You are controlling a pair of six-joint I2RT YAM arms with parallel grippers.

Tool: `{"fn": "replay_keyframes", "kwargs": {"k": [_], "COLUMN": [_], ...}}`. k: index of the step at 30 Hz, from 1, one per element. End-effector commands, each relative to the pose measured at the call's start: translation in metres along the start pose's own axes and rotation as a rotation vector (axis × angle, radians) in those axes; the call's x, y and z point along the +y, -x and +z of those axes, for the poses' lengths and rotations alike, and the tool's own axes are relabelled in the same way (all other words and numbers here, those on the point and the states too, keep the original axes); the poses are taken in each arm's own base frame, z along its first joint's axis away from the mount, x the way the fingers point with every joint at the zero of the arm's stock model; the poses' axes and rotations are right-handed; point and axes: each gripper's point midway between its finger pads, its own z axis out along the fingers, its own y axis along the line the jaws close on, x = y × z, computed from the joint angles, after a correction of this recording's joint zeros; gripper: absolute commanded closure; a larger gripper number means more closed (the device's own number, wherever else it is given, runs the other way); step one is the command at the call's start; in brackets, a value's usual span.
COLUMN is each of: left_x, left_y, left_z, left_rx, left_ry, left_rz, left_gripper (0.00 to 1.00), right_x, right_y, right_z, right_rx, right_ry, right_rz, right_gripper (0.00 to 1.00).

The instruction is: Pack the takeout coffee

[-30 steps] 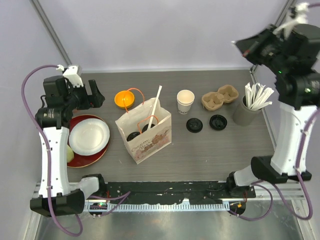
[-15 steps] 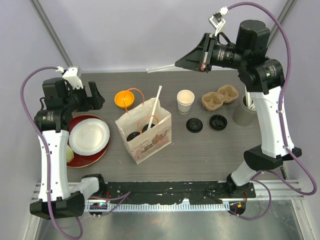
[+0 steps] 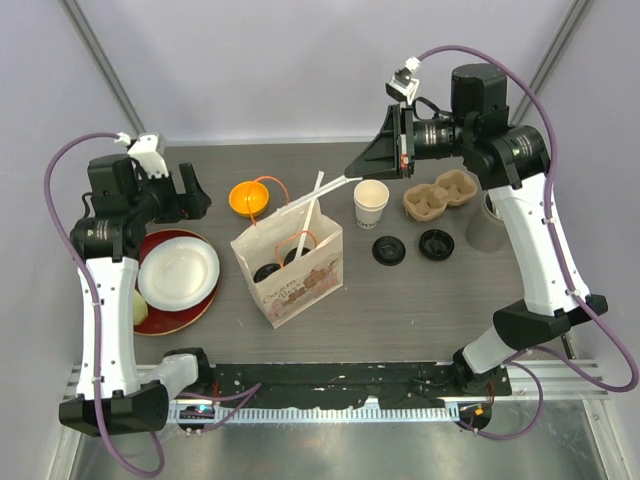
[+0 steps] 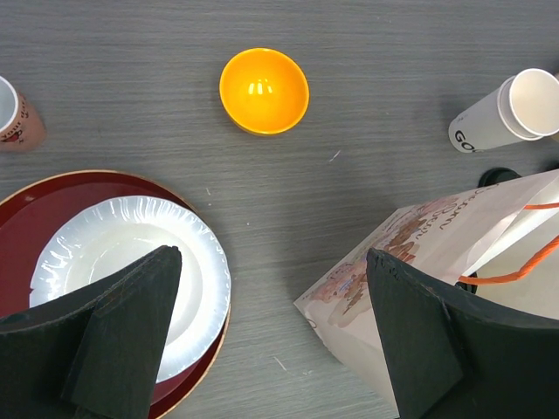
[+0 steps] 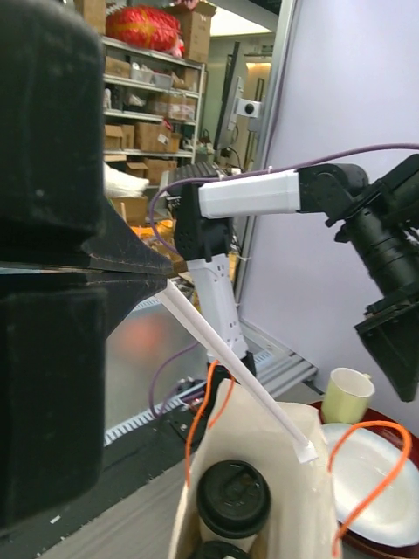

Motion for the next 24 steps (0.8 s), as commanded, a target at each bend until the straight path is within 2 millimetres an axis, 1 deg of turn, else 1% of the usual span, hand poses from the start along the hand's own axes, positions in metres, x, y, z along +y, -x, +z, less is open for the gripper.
{"fn": "replay_keyframes", "kwargs": {"k": [1, 4, 5, 6, 8, 9, 10, 11, 12, 13, 14, 15, 16, 17, 19, 22, 23, 24], "left_x": [-0.002, -0.002, -0.002, -0.001, -0.001, -0.001, -0.002, -0.001, -0.001, -0.002, -0.001, 0.0, -0.001, 0.0, -0.001, -0.001, -0.001, -0.001], "left_y": [0.01, 0.01, 0.01, 0.009, 0.009, 0.009, 0.01, 0.011, 0.012, 0.013, 0.013, 0.012, 0.012, 0.011, 0.009, 0.009, 0.009, 0.009], "left_z": [-0.003, -0.003, -0.003, -0.002, -0.002, -0.003, -0.003, -0.003, -0.003, -0.004, -0.003, -0.004, -0.003, -0.004, -0.003, -0.004, -0.004, -0.005], "left_rx": [-0.028, -0.028, -0.028, -0.024, -0.025, -0.028, -0.029, -0.034, -0.037, -0.041, -0.042, -0.043, -0.043, -0.04, -0.039, -0.04, -0.04, -0.045], "left_ry": [-0.004, -0.006, -0.004, -0.002, -0.002, -0.001, -0.003, -0.002, 0.0, 0.0, 0.004, 0.005, 0.003, 0.004, 0.003, 0.001, 0.004, 0.004], "left_rz": [0.023, 0.032, 0.032, 0.032, 0.032, 0.028, 0.028, 0.029, 0.03, 0.033, 0.032, 0.033, 0.032, 0.03, 0.028, 0.028, 0.03, 0.032], "left_gripper": [0.09, 0.09, 0.09, 0.09, 0.09, 0.09, 0.09, 0.09, 0.09, 0.09, 0.09, 0.09, 0.09, 0.09, 0.09, 0.09, 0.09, 0.09], "right_x": [0.012, 0.0, -0.011, -0.013, -0.03, -0.039, -0.043, -0.054, -0.073, -0.078, -0.1, -0.118, -0.125, -0.136, -0.143, -0.143, -0.145, -0.146], "right_y": [-0.027, -0.03, -0.028, -0.032, -0.031, -0.036, -0.036, -0.039, -0.042, -0.046, -0.056, -0.06, -0.064, -0.069, -0.066, -0.05, -0.052, -0.048], "right_z": [-0.008, -0.002, 0.003, 0.01, 0.024, 0.039, 0.047, 0.052, 0.062, 0.064, 0.062, 0.067, 0.067, 0.063, 0.069, 0.076, 0.076, 0.075], "right_rx": [0.084, 0.099, 0.106, 0.123, 0.129, 0.165, 0.174, 0.181, 0.213, 0.235, 0.271, 0.309, 0.332, 0.353, 0.358, 0.317, 0.325, 0.312], "right_ry": [0.047, 0.017, -0.006, -0.01, -0.063, -0.079, -0.093, -0.143, -0.185, -0.206, -0.308, -0.362, -0.392, -0.457, -0.473, -0.47, -0.489, -0.497], "right_rz": [0.025, 0.032, 0.051, 0.054, 0.07, 0.08, 0.079, 0.098, 0.133, 0.115, 0.174, 0.205, 0.192, 0.227, 0.238, 0.2, 0.211, 0.202], "right_gripper": [0.99, 0.99, 0.99, 0.99, 0.99, 0.99, 0.99, 0.99, 0.99, 0.99, 0.99, 0.99, 0.99, 0.99, 0.99, 0.99, 0.99, 0.99]}}
